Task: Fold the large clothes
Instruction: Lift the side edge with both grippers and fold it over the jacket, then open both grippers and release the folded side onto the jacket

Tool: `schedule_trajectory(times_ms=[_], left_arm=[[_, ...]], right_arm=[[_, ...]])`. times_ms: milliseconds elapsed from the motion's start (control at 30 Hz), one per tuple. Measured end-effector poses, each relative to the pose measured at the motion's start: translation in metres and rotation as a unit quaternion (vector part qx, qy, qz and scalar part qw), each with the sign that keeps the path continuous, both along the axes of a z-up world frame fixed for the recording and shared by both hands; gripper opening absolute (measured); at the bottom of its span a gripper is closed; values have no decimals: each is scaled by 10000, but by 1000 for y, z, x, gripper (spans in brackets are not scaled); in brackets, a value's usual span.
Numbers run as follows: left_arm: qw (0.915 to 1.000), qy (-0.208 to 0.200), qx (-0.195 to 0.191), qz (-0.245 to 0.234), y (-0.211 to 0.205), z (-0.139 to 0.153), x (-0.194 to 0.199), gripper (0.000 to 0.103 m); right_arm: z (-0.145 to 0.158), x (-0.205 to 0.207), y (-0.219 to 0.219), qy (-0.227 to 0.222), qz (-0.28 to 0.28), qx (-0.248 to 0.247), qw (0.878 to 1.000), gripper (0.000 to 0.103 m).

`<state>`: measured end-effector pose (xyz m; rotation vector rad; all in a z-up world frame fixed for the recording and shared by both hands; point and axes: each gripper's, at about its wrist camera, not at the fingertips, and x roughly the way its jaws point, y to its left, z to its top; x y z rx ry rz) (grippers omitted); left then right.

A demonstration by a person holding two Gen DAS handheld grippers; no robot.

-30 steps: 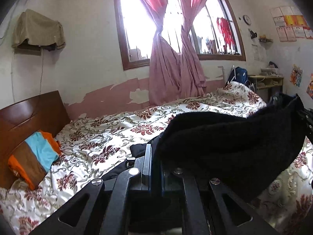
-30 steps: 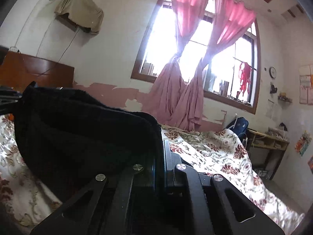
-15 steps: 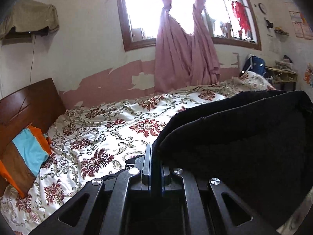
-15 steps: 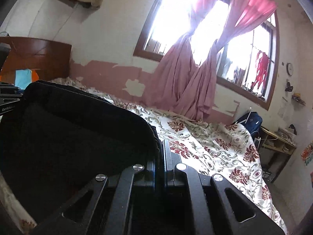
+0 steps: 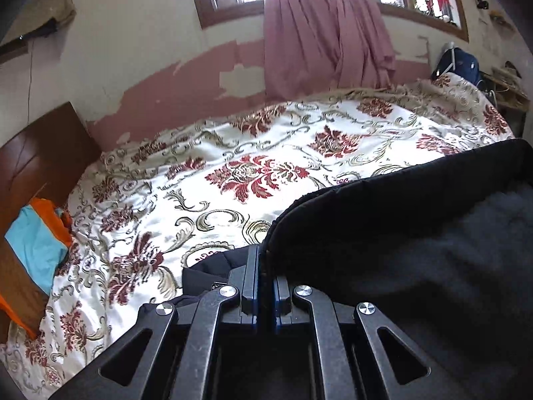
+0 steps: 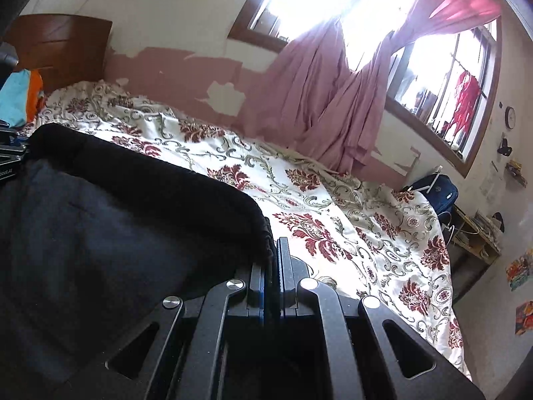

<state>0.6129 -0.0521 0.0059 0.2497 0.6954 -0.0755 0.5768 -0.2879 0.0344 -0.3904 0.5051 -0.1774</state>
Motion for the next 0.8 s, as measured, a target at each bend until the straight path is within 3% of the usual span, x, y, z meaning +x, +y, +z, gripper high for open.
schedule_trajectory(times_ms=[167, 300, 367, 400, 433, 500, 567, 667, 733, 800], left_arm=[[9994, 317, 64, 98, -4, -8, 20, 8], [9993, 355, 54, 61, -1, -6, 22, 17], [9996, 288, -46, 64, 3, -3, 21, 32], [9996, 221, -135, 68, 5, 0, 19, 50], [9996, 120, -256, 67, 7, 5, 16, 74], [9980, -283, -542, 139, 13, 19, 6, 91], [9963, -495, -689, 119, 16, 31, -3, 93], [9964, -524, -664, 13, 13, 38, -14, 93], [9960, -537, -690, -160, 11, 40, -25, 94], [9953, -531, -758, -283, 10, 39, -37, 94]], right_arm=[[-15, 23, 0, 246, -62, -1, 9997, 5], [-19, 31, -9, 421, -56, 165, 9990, 6], [-21, 36, -9, 497, -47, 184, 9986, 7], [-22, 35, -10, 504, -49, 170, 9986, 8], [-23, 35, -9, 513, -49, 145, 9986, 9], [-24, 35, -7, 550, -59, 101, 9984, 9], [-24, 34, -7, 574, -62, 104, 9983, 11], [-15, 27, -10, 454, -72, 162, 9988, 35], [-3, 14, -11, 257, 75, 320, 9991, 75], [7, -3, -13, 58, 237, 435, 9988, 77]])
